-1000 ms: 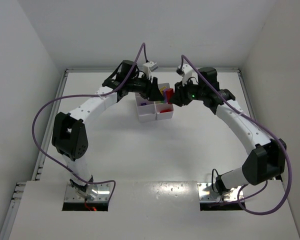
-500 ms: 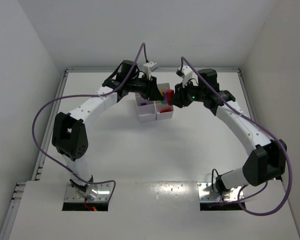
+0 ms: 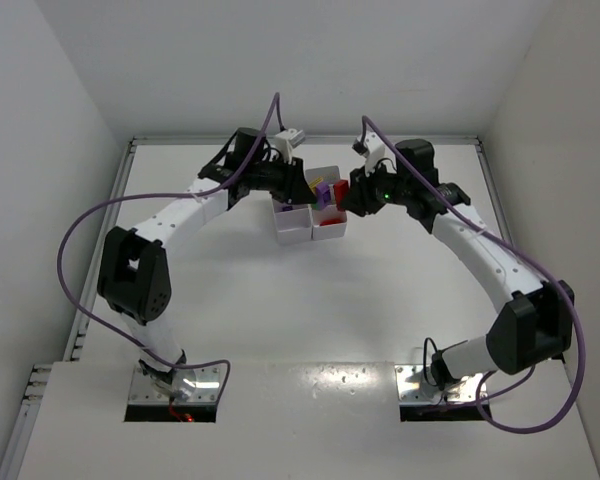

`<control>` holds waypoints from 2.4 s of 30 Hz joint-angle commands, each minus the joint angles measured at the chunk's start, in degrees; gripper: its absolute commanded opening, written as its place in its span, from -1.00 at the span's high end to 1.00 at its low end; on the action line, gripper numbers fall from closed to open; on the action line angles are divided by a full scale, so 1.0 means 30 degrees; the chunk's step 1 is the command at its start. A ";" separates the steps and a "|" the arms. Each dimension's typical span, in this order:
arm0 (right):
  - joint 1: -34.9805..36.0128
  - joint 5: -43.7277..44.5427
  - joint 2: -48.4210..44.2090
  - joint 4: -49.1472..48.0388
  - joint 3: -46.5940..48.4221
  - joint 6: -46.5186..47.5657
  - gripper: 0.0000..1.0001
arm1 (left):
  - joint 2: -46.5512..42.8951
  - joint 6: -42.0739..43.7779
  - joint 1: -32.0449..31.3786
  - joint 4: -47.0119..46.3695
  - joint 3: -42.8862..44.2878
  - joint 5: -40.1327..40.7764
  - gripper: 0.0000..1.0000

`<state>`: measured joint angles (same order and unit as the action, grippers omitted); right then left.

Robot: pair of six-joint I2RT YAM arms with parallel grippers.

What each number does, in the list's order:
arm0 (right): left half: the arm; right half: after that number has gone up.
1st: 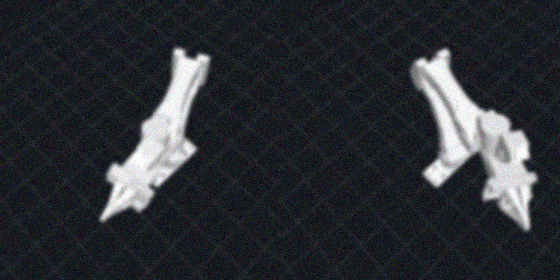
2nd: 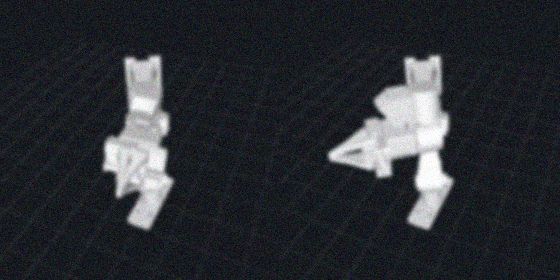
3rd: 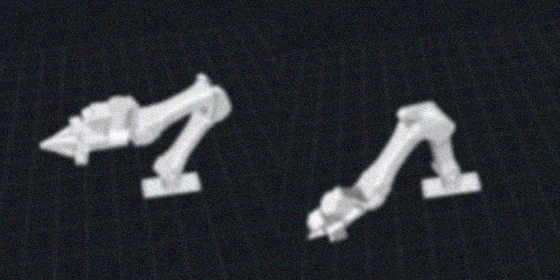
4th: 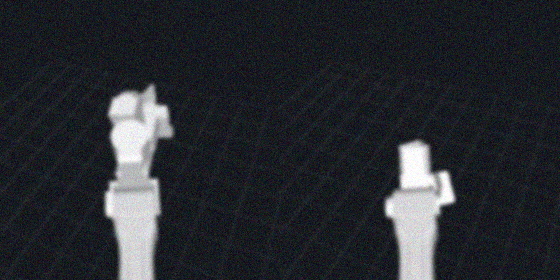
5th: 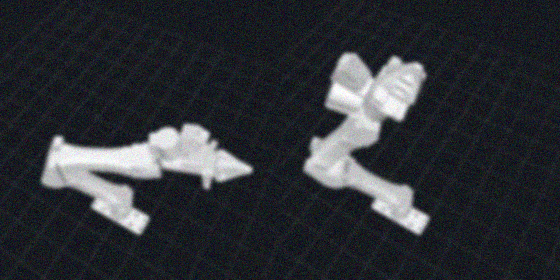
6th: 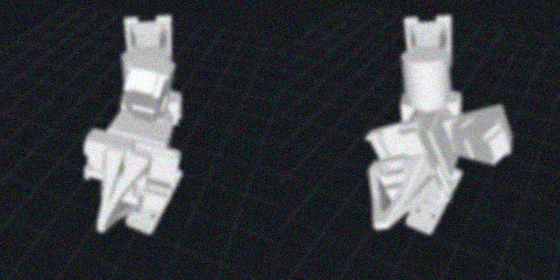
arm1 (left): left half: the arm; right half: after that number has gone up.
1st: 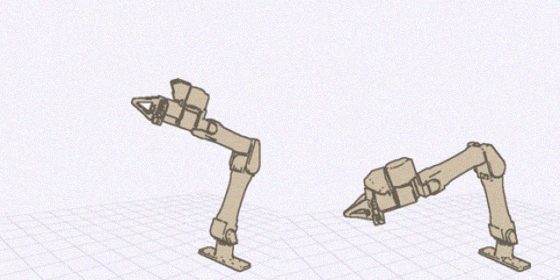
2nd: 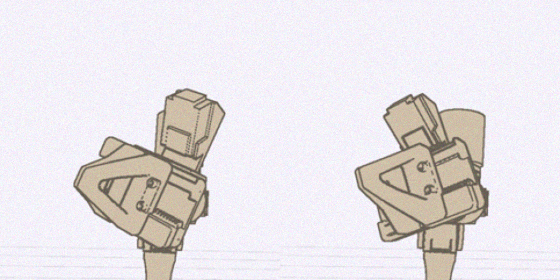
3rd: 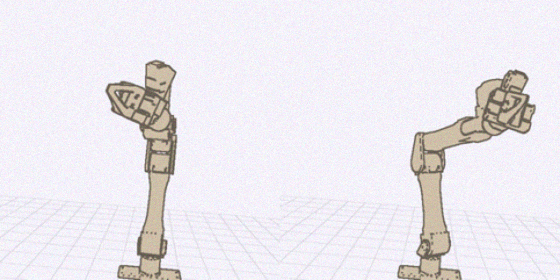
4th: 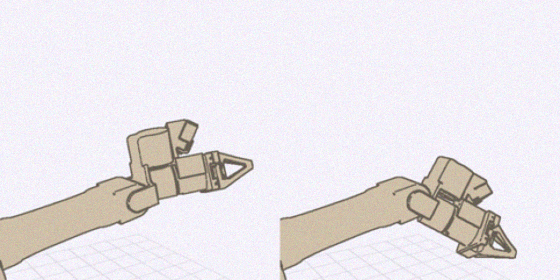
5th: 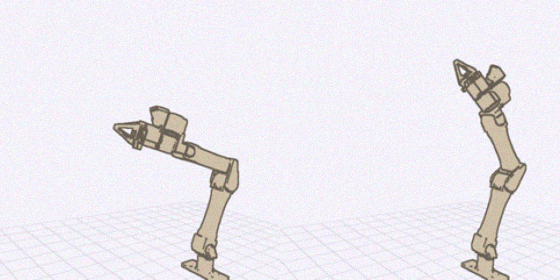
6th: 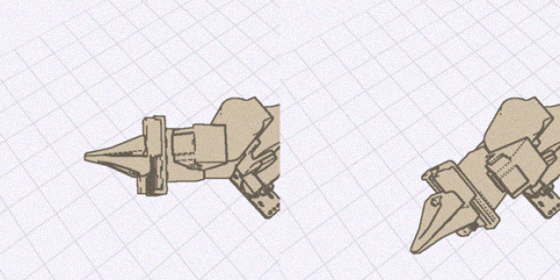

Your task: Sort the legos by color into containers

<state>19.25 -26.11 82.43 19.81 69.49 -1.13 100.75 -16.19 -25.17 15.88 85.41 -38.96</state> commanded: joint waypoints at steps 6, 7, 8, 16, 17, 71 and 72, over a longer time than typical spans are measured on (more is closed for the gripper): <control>-0.0175 0.0793 -0.2195 -0.1563 -0.1042 -0.0592 1.00 | -0.2379 0.0090 0.0917 -0.0107 -0.1691 0.2410 1.00; -0.0175 0.0532 -0.2195 -0.1275 -0.1046 -0.0186 1.00 | -0.2556 0.0092 0.0919 -0.0107 -0.1952 0.2585 1.00; -0.0175 0.0529 -0.2195 -0.0895 -0.1046 0.0051 1.00 | -0.3080 0.0092 0.1122 -0.0107 -0.2245 0.2760 1.00; -0.0116 0.0705 0.0936 0.0896 -0.0403 0.2949 1.00 | -0.5984 -0.1253 0.3345 -0.0576 -0.3828 0.5103 1.00; -0.0116 0.0705 0.1375 0.0693 -0.0401 0.2953 1.00 | -0.6160 -0.1255 0.3553 -0.0576 -0.3830 0.5106 1.00; -0.0936 -1.1562 0.3896 -0.6282 0.0914 -0.0969 -0.34 | -0.4171 -0.1517 0.4610 -0.3885 -0.4357 -0.5114 1.00; -0.1111 -1.3369 0.4653 -0.6282 0.1555 -0.1349 -0.34 | -0.4169 -0.1519 0.4610 -0.3887 -0.4357 -0.5873 1.00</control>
<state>16.40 -46.24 94.70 4.84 70.35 -2.04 87.64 -19.59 -10.81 9.56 71.85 -44.45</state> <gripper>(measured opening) 0.667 0.326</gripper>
